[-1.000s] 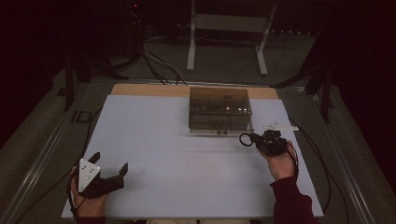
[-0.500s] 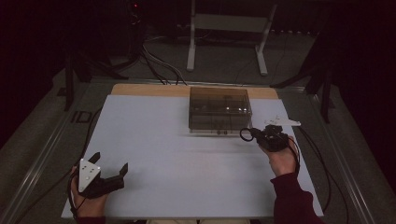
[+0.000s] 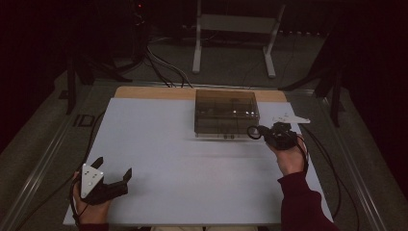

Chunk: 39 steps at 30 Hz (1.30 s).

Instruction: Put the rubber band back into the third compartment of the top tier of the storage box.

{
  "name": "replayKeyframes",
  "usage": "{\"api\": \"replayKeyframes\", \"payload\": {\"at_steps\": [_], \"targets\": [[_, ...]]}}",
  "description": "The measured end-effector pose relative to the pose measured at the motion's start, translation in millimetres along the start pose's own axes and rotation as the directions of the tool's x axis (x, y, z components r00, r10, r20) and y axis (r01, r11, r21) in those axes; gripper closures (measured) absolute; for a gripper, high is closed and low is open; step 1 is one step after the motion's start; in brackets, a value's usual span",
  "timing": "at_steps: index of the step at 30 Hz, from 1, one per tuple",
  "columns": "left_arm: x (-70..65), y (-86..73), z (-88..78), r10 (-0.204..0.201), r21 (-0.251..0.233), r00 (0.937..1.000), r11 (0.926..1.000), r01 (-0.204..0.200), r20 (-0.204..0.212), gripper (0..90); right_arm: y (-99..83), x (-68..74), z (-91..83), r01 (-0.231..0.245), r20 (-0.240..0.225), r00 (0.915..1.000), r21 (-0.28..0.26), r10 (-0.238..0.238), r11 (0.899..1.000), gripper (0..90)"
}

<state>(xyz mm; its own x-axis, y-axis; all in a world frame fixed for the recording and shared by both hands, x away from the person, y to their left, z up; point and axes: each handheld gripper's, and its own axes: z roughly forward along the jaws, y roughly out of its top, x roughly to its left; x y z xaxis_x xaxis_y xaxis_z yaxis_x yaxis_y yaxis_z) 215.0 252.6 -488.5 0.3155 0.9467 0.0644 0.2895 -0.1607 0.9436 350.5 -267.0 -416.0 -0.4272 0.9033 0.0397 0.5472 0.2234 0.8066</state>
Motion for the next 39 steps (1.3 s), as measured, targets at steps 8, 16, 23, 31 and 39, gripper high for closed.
{"api": "replayKeyframes", "payload": {"at_steps": [8, 16, 23, 31, 39], "targets": [[0.1, 0.0, 0.0, 0.002, 0.000, 1.0000, 1.0000, -0.002, 0.000, 1.1, 7.1, -2.1, 5.2, -0.009, 0.006, 0.9999, -0.005, 0.009, 1.000, 87.9], [0.4, -0.2, 0.1, 0.002, 0.000, 1.0000, 1.0000, -0.002, 0.000, 1.1, 10.3, -3.4, 10.6, -0.015, 0.010, 0.9998, -0.004, 0.015, 1.000, 87.9], [0.6, -0.3, 0.2, 0.002, 0.002, 1.0000, 1.0000, -0.002, 0.000, 1.1, 11.5, -6.4, 17.7, -0.029, 0.011, 0.9995, -0.004, 0.029, 1.000, 87.9], [0.9, -0.7, -0.1, 0.005, 0.005, 1.0000, 1.0000, -0.005, -0.003, 1.1, 12.7, -8.2, 26.0, -0.039, 0.013, 0.9991, 0.000, 0.039, 0.999, 87.9], [0.0, -0.6, 0.2, 0.010, 0.006, 0.9999, 0.9999, -0.010, -0.003, 1.1, 12.7, -10.0, 34.2, -0.044, 0.023, 0.9988, 0.012, 0.044, 0.999, 87.9]]}}
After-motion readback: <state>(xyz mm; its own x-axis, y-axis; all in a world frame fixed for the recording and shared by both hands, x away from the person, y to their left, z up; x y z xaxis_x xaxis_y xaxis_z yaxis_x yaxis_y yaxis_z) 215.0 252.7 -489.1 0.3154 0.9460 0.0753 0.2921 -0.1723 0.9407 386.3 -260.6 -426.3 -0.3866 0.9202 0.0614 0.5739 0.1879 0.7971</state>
